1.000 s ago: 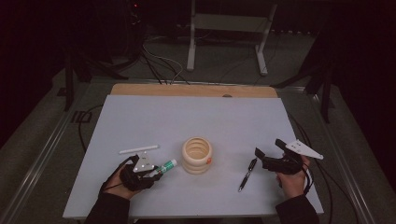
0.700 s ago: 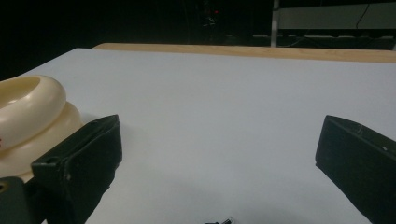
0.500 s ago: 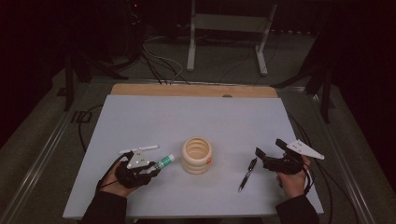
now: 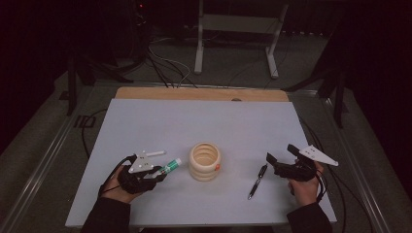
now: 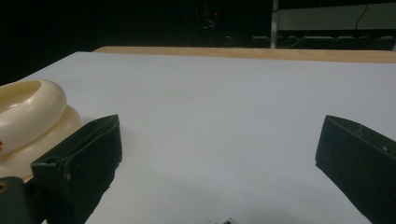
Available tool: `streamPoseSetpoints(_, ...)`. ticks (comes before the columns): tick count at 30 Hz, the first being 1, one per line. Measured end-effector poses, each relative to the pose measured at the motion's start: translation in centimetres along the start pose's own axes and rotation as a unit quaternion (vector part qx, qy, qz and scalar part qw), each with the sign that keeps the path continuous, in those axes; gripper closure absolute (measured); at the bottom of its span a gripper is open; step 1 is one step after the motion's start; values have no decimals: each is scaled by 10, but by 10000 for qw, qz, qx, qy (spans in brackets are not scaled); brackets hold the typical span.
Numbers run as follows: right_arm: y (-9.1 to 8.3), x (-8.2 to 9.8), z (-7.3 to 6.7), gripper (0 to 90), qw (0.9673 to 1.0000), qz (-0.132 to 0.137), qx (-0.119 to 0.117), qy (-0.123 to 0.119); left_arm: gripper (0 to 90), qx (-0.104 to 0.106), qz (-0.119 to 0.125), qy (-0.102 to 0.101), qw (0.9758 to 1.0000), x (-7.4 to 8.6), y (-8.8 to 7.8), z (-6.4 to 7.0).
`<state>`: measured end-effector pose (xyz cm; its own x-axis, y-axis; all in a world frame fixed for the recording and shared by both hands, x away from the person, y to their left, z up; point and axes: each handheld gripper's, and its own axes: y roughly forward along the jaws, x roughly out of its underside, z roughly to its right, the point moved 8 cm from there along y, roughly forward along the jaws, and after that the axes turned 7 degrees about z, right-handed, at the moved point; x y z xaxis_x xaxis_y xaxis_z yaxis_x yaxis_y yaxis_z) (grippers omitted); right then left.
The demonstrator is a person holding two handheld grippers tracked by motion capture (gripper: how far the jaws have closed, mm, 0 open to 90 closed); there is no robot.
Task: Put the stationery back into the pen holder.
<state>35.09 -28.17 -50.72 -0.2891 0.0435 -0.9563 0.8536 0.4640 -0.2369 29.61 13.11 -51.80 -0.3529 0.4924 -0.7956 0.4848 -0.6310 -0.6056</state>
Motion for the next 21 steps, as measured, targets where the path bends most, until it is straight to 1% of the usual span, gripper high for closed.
streamPoseSetpoints(6,0,0,0,6,10000,11,1,25,660,72,-11,48,10000,-5,-4,-1)
streamPoseSetpoints(13,0,-1,1,6,10000,34,14,36,660,93,4,113,9999,-12,-6,-2)
streamPoseSetpoints(16,-1,-1,1,6,10000,45,22,61,660,113,26,104,9999,-15,-6,-1)
streamPoseSetpoints(21,-1,-2,2,5,10000,52,30,62,660,142,8,169,9998,-19,-8,-1)
